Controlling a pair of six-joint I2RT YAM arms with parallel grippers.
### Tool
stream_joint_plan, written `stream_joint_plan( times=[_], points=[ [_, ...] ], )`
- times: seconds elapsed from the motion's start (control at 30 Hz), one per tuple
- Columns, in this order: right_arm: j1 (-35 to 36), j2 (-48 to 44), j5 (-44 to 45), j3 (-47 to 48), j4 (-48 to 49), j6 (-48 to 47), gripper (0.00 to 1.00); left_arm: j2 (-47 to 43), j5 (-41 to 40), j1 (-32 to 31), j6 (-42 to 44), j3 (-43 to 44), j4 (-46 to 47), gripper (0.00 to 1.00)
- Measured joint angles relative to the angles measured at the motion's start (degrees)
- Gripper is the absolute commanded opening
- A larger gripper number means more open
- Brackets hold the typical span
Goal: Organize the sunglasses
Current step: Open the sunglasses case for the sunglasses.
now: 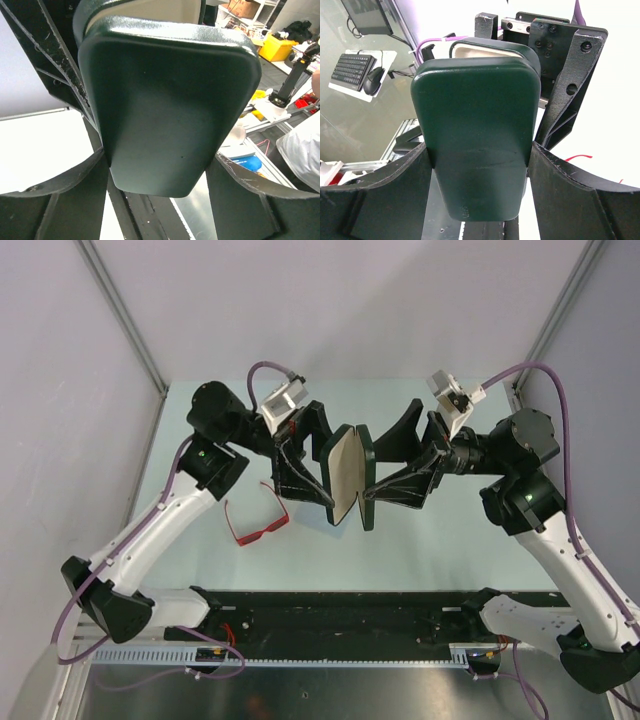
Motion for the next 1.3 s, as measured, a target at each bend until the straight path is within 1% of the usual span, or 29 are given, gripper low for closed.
stream_joint_plan(
  times=[0.37,0.87,1.1,1.3],
  points=[
    [1.07,-0.33,-0.35,0.0,1.55,-1.33,0.0,-0.13,1.57,0.0,2.36,1.31,-0.57,0.0],
    [1.09,-0.81,-0.7,0.0,1.49,-2.32,0.0,3.15,5.22,0.02,3.43,4.63,-0.33,0.0],
    [-3.96,-0.92,-3.34,-0.07,2.47,-1.57,0.0,6.71,5.11,0.0,3.72,7.43,0.31,0.01],
    [-7.8,-0.5,-8.28,-0.52,6.49,3.76,0.0,7.23,3.76,-0.39,3.8,7.58,0.61,0.0]
  ],
)
